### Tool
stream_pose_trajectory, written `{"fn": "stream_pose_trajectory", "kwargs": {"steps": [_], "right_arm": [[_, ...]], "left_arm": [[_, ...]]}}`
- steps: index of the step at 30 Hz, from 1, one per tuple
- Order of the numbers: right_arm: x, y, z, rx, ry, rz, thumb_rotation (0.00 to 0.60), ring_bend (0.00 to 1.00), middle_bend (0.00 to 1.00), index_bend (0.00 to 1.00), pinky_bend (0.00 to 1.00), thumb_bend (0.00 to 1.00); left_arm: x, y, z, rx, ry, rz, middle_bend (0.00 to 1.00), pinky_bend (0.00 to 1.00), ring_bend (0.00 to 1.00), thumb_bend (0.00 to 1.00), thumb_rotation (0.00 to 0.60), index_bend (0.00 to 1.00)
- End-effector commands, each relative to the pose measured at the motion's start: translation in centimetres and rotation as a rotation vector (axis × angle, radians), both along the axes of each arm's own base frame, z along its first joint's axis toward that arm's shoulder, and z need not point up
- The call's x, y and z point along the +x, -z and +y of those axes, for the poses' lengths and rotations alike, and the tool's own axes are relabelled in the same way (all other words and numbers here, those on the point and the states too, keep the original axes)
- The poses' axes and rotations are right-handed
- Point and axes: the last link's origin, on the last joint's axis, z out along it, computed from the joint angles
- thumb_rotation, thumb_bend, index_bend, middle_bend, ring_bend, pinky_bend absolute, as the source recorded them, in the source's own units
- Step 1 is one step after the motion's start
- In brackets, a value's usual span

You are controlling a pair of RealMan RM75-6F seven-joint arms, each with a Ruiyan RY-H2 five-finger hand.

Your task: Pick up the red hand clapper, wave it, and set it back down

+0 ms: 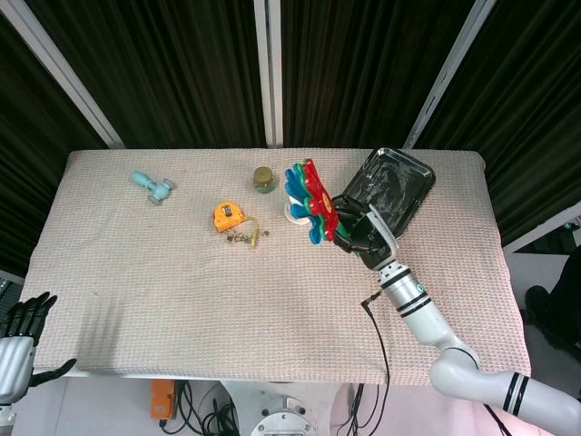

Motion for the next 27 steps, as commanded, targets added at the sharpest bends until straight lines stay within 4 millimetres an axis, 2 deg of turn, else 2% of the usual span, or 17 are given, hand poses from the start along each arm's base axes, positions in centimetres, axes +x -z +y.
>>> {"fn": "stream_pose_trajectory", "kwargs": {"steps": [1,3,6,9,13,20,23,27], "right_arm": [[-1.3,4.7,1.3,-0.721,-0.380,1.018,0.600,0.71,0.72,0.91,0.95,0.41],[-2.0,5.9,1.2,-0.809,-0.456,1.244,0.600,0.71,0.72,0.92,0.95,0.41],[-2.5,6.5,1.1,-0.774,-0.514,1.461,0.600,0.71,0.73,0.92,0.95,0.41],[-2.3,6.2,1.3,-0.738,-0.510,1.551,0.600,0.71,0.74,0.94,0.95,0.41],[-2.1,5.8,1.4,-0.674,-0.472,1.570,0.600,0.71,0.74,0.95,0.96,0.41],[-1.4,5.7,1.7,-0.483,-0.396,1.349,0.600,0.71,0.75,0.95,0.96,0.41],[-1.3,6.1,1.7,-0.365,-0.331,1.176,0.600,0.71,0.75,0.95,0.96,0.41],[-1.0,7.2,1.9,-0.178,-0.196,0.854,0.600,0.71,0.75,0.94,0.96,0.40]], "left_arm": [[0.0,0.0,0.0,-0.002,0.000,0.000,0.02,0.01,0.00,0.06,0.600,0.03],[0.0,0.0,0.0,-0.005,-0.001,0.001,0.02,0.01,0.00,0.06,0.600,0.03],[0.0,0.0,-0.1,-0.012,-0.001,-0.003,0.02,0.01,0.00,0.06,0.600,0.03],[0.0,-0.1,-0.1,-0.018,0.000,-0.007,0.02,0.01,0.00,0.06,0.600,0.03],[0.0,-0.1,-0.2,-0.018,0.001,-0.006,0.02,0.01,0.00,0.06,0.600,0.03],[0.0,-0.1,-0.1,-0.016,0.001,-0.008,0.02,0.01,0.00,0.06,0.600,0.03],[0.0,0.0,-0.1,-0.014,0.001,-0.009,0.02,0.01,0.00,0.06,0.600,0.03],[-0.1,0.0,-0.1,-0.010,0.003,-0.010,0.02,0.01,0.00,0.06,0.600,0.03]]}}
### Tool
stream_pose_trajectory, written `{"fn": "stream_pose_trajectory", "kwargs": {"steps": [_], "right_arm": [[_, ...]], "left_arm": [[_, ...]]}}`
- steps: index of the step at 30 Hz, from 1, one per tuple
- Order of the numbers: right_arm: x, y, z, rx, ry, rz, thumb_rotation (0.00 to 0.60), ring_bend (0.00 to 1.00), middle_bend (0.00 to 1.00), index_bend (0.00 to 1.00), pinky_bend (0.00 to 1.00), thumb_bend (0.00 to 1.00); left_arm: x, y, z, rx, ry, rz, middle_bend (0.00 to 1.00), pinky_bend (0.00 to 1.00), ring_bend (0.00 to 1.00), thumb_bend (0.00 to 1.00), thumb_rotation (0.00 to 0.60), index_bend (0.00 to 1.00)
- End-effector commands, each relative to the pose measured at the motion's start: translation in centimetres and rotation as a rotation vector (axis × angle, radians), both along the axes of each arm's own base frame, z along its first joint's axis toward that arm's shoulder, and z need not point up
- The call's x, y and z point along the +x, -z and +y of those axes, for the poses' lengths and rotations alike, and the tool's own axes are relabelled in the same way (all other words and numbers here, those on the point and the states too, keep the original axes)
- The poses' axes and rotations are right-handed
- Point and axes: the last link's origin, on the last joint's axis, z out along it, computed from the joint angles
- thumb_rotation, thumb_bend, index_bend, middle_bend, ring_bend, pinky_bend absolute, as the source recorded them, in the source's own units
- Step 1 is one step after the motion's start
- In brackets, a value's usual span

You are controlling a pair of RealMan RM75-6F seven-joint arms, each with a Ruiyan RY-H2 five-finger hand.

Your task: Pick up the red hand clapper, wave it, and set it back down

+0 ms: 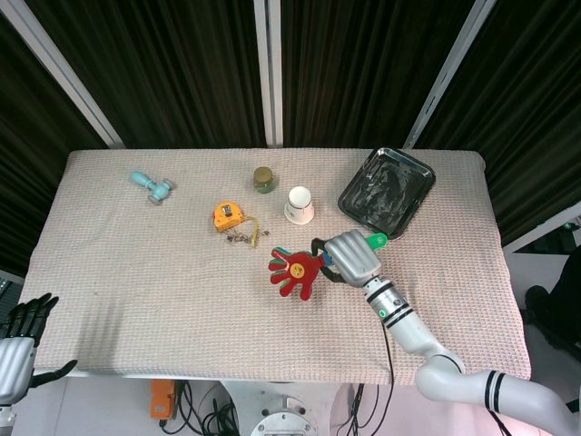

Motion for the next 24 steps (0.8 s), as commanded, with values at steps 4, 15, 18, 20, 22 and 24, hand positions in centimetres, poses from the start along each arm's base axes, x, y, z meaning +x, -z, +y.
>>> {"fn": "stream_pose_trajectory", "kwargs": {"steps": [4,15,18,20,22,24], "right_arm": [[0.3,3.3,0.5,0.408,0.397,-0.737,0.600,0.71,0.75,0.94,0.96,0.39],[1.2,8.5,0.2,0.282,0.334,-0.634,0.600,0.71,0.75,0.93,0.96,0.36],[2.4,9.7,0.3,0.275,0.308,-0.624,0.600,0.71,0.75,0.93,0.96,0.36],[3.1,10.4,0.5,0.280,0.296,-0.621,0.600,0.67,0.73,0.89,0.95,0.34],[3.6,11.2,0.7,0.302,0.271,-0.595,0.600,0.52,0.59,0.66,0.85,0.26],[3.8,11.6,1.0,0.343,0.233,-0.547,0.600,0.20,0.26,0.22,0.43,0.10]], "left_arm": [[-0.2,0.0,-0.1,0.000,-0.005,-0.002,0.02,0.01,0.00,0.06,0.600,0.03],[-0.6,-0.2,-0.5,0.004,-0.016,-0.007,0.02,0.01,0.00,0.06,0.600,0.03],[-0.7,-0.2,-0.6,0.009,-0.019,-0.008,0.02,0.01,0.00,0.06,0.600,0.03],[-0.7,-0.3,-0.6,0.012,-0.020,-0.007,0.02,0.01,0.00,0.06,0.600,0.03],[-0.8,-0.4,-0.7,0.013,-0.023,-0.005,0.02,0.01,0.00,0.06,0.600,0.03],[-0.8,-0.5,-0.8,0.018,-0.024,-0.005,0.02,0.01,0.00,0.06,0.600,0.03]]}}
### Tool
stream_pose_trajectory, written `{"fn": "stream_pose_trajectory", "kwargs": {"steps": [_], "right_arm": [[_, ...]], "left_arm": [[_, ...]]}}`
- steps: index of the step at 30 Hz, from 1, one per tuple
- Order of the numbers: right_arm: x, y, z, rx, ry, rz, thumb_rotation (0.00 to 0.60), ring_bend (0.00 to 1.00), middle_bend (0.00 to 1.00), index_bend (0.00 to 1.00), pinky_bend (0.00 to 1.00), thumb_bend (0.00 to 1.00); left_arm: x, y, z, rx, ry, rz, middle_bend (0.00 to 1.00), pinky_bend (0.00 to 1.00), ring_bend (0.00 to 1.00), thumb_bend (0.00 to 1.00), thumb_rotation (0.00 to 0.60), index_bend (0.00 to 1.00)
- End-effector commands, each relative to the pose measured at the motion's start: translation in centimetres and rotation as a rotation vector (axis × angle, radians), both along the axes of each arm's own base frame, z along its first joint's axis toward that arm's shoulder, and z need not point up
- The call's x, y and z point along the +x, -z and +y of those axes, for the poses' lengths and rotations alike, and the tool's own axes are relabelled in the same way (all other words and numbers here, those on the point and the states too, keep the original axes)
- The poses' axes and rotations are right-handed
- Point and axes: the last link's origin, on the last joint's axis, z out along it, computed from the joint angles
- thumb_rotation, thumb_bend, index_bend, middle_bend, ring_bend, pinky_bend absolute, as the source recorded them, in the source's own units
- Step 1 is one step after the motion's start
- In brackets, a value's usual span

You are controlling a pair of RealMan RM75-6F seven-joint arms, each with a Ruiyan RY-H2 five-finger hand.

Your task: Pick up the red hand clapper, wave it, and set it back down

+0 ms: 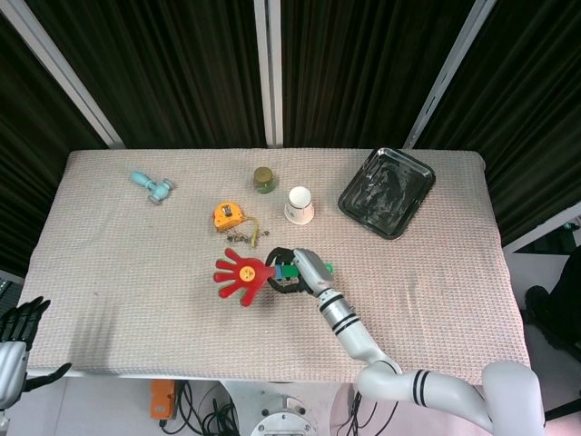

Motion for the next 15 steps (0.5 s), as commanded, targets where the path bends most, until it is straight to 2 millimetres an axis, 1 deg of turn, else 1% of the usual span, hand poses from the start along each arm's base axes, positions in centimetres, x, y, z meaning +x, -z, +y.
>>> {"fn": "stream_pose_trajectory", "kwargs": {"steps": [1,2,3,8,11,14,15], "right_arm": [[0.5,0.5,0.2,0.017,-0.074,0.046,0.600,0.11,0.16,0.10,0.26,0.05],[0.6,0.4,0.1,0.008,-0.076,0.039,0.600,0.01,0.04,0.00,0.07,0.01],[0.5,0.2,0.0,-0.008,-0.076,0.033,0.600,0.00,0.00,0.00,0.00,0.00],[0.0,-0.8,-0.2,-0.041,-0.077,0.050,0.600,0.00,0.00,0.00,0.00,0.00],[-0.4,-2.0,-0.2,-0.069,-0.082,0.061,0.600,0.00,0.00,0.00,0.00,0.00],[-1.4,-3.9,0.0,-0.113,-0.093,0.079,0.600,0.00,0.00,0.00,0.00,0.00],[-2.0,-5.0,0.2,-0.146,-0.104,0.097,0.600,0.00,0.00,0.00,0.00,0.00]], "left_arm": [[-0.1,-0.1,-0.1,0.004,-0.003,0.000,0.02,0.01,0.00,0.06,0.600,0.03],[-0.1,-0.2,-0.2,0.005,-0.005,0.000,0.02,0.01,0.00,0.06,0.600,0.03],[-0.2,-0.2,-0.2,0.007,-0.008,0.001,0.02,0.01,0.00,0.06,0.600,0.03],[-0.3,-0.3,-0.3,0.008,-0.009,-0.001,0.02,0.01,0.00,0.06,0.600,0.03],[-0.2,-0.2,-0.2,0.006,-0.004,0.000,0.02,0.01,0.00,0.06,0.600,0.03],[-0.1,-0.2,-0.1,0.007,0.000,0.000,0.02,0.01,0.00,0.06,0.600,0.03],[-0.1,-0.2,-0.1,0.007,0.001,0.002,0.02,0.01,0.00,0.06,0.600,0.03]]}}
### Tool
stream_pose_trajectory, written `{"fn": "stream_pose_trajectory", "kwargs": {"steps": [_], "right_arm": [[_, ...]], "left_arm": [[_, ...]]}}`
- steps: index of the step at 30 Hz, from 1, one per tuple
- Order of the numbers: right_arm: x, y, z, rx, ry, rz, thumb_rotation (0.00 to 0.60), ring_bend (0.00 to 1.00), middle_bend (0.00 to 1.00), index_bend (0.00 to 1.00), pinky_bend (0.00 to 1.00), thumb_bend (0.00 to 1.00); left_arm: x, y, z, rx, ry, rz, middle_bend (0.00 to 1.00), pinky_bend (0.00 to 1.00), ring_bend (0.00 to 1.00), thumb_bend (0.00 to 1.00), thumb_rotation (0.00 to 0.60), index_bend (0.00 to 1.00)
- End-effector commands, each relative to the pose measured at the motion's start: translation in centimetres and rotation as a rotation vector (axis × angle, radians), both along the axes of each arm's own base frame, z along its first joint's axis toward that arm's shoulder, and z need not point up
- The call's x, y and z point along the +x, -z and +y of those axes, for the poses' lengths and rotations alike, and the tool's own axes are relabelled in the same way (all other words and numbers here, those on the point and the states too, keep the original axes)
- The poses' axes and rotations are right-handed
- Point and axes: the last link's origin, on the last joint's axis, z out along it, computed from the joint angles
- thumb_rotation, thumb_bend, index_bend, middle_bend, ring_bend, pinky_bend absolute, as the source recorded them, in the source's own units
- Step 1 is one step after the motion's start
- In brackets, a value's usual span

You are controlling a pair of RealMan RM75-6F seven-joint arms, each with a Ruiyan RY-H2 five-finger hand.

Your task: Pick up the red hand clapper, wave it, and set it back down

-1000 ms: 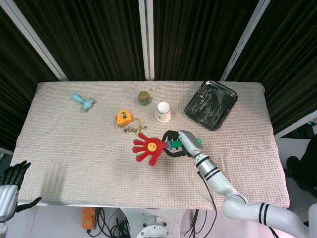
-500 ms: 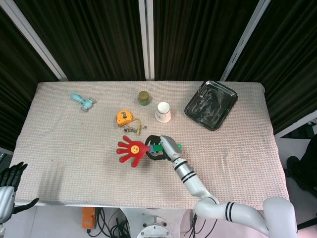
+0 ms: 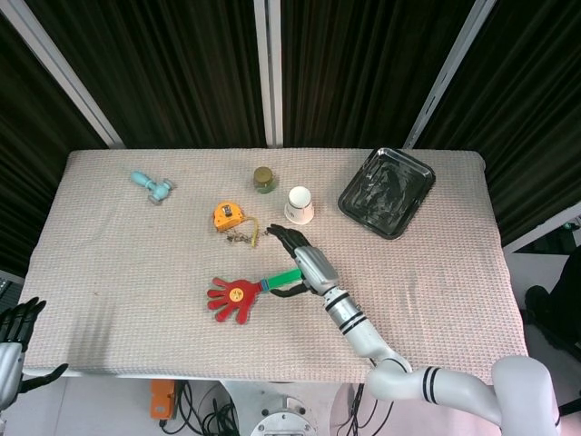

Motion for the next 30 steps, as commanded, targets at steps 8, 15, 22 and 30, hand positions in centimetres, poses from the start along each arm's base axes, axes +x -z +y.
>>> {"fn": "stream_pose_trajectory", "kwargs": {"steps": [8,15,22,30], "right_arm": [[-9.0,-10.8,4.5,-0.398,-0.118,0.472,0.600,0.00,0.00,0.00,0.00,0.05],[-16.0,-17.0,11.5,-0.537,0.039,0.772,0.600,0.00,0.00,0.00,0.00,0.07],[-21.4,-19.5,15.5,-0.586,0.258,0.803,0.600,0.00,0.00,0.00,0.00,0.08],[-23.8,-20.2,16.7,-0.560,0.352,0.802,0.600,0.00,0.00,0.00,0.00,0.08]], "left_arm": [[0.5,0.2,0.6,-0.006,0.013,0.024,0.02,0.01,0.00,0.06,0.600,0.03],[1.1,0.5,1.4,-0.016,0.032,0.058,0.02,0.01,0.00,0.06,0.600,0.03],[1.4,1.1,2.0,-0.030,0.050,0.068,0.02,0.01,0.00,0.06,0.600,0.03],[1.4,1.0,2.4,-0.017,0.062,0.098,0.02,0.01,0.00,0.06,0.600,0.03]]}}
